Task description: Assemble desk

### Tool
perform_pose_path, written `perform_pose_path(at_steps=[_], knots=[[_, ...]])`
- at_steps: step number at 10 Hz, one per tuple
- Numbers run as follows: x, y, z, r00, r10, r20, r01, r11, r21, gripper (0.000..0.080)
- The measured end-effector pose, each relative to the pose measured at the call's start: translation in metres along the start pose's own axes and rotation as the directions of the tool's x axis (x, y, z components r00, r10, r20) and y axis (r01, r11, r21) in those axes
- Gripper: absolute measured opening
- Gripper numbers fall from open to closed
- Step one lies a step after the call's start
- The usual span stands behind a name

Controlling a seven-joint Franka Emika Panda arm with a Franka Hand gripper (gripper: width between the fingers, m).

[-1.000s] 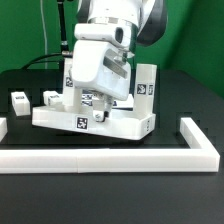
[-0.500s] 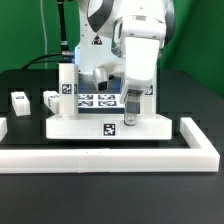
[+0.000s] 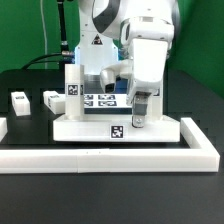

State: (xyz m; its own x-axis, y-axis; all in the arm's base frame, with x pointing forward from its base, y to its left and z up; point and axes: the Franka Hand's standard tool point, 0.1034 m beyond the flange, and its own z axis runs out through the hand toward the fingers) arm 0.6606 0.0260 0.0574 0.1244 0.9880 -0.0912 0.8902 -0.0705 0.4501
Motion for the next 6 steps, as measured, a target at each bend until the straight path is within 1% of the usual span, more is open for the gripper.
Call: perform_pose_path(at_steps=[2,3,5,6], knots=[[0.013,0.009,0.005,1.000,-0.002,-0.006,0.001,1.000,-0.014,0.0068],[0.016,0.009,0.008,1.000,-0.007,-0.008,0.007,1.000,-0.017,0.0068],[0.029,0.013,0.007,0.999,-0.012,-0.036,0.010,0.998,-0.056,0.0072],[0.029,0.014,0.007,0.999,-0.004,-0.035,0.001,0.998,-0.061,0.0074]])
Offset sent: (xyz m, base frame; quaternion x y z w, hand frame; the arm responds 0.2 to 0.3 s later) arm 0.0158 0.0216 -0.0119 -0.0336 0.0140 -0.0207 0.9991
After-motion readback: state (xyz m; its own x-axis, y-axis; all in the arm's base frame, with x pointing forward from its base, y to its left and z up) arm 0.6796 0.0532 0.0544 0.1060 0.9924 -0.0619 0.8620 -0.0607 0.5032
